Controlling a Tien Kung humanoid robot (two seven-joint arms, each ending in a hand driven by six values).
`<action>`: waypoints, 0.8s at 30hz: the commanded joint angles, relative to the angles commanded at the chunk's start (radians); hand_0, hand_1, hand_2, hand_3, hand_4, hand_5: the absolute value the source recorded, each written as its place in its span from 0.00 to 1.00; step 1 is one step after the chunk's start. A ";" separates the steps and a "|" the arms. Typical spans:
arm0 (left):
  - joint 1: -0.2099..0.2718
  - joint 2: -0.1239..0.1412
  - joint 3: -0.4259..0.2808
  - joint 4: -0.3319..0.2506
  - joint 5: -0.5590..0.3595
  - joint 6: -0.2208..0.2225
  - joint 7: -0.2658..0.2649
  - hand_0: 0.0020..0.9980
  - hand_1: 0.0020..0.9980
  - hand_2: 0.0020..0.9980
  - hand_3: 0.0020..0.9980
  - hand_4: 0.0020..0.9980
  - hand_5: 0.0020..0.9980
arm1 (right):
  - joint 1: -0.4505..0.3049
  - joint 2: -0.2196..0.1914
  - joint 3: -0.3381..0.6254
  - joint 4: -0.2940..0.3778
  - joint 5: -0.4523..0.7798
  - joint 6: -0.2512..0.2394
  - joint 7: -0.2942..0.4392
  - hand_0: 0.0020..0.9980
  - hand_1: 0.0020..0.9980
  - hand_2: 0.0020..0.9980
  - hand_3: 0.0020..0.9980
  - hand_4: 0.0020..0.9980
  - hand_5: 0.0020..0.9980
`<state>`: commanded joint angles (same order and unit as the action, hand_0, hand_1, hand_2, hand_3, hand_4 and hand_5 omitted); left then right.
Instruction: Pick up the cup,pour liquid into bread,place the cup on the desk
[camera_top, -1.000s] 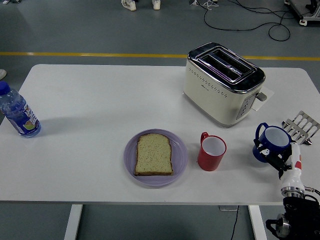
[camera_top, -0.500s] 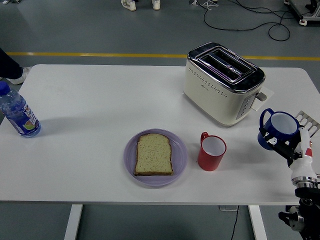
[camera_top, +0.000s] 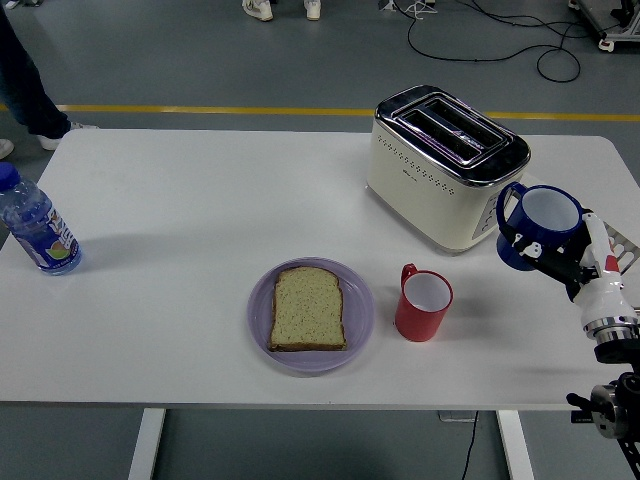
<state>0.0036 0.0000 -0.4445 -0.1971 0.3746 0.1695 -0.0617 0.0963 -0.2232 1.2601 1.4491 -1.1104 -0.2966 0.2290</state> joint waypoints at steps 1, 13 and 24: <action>0.000 0.000 0.000 0.000 0.000 0.000 0.000 0.65 0.65 0.65 0.53 0.30 0.77 | 0.000 -0.001 0.000 0.008 -0.002 0.002 -0.005 0.35 0.20 0.43 0.47 0.74 0.00; 0.000 0.001 -0.004 -0.001 0.001 0.000 0.000 0.65 0.65 0.65 0.53 0.30 0.77 | 0.013 -0.012 -0.030 0.105 -0.071 0.029 -0.118 0.35 0.21 0.43 0.47 0.71 0.00; 0.007 0.001 -0.019 -0.001 0.006 0.002 -0.002 0.65 0.65 0.65 0.53 0.30 0.77 | 0.099 0.004 -0.126 0.058 -0.283 0.044 -0.265 0.39 0.23 0.44 0.47 0.69 0.00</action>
<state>0.0103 0.0012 -0.4630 -0.1977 0.3807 0.1714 -0.0641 0.1953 -0.2195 1.1341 1.5072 -1.3929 -0.2529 -0.0360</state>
